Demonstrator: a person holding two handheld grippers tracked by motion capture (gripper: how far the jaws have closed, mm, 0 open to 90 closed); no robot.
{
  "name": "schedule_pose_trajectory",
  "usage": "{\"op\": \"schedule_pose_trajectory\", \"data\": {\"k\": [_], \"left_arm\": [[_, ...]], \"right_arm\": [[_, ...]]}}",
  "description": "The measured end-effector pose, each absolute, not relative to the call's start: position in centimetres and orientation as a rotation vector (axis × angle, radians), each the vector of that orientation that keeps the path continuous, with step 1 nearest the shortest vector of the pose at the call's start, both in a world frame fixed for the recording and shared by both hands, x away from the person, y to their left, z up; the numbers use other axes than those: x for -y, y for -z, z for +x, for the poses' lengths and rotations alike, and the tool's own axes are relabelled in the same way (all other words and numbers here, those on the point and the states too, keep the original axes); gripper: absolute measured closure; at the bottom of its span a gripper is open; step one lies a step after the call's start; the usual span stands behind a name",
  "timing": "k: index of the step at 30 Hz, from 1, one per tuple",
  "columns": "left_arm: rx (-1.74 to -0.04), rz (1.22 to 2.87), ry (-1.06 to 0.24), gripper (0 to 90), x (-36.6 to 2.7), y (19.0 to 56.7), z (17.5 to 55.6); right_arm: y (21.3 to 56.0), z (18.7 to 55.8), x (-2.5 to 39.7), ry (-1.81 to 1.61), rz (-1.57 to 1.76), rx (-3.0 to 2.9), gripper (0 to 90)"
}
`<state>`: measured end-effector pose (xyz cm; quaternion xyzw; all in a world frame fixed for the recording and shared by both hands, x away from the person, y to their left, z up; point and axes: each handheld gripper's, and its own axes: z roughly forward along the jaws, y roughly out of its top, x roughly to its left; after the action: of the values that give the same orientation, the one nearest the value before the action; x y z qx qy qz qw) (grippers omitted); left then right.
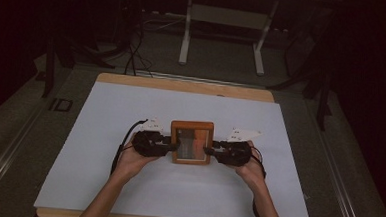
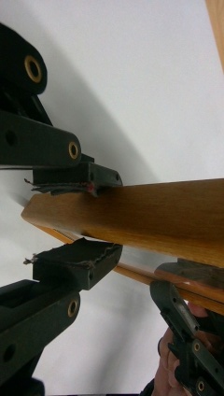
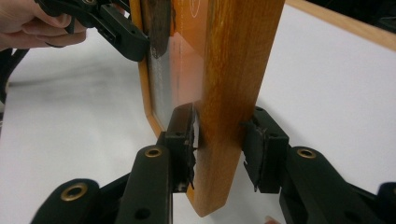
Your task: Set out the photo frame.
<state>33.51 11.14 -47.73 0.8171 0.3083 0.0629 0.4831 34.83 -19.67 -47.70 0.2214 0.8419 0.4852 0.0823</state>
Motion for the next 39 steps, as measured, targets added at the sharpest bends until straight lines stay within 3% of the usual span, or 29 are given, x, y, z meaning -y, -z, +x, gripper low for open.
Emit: {"op": "schedule_pose_trajectory", "data": {"k": [39], "left_arm": [[-0.891,1.880,-0.130,64.4,-13.5,49.9,33.7]], "right_arm": [[50.5,35.9,17.4,-1.527,0.805,-2.545,64.4]]}}
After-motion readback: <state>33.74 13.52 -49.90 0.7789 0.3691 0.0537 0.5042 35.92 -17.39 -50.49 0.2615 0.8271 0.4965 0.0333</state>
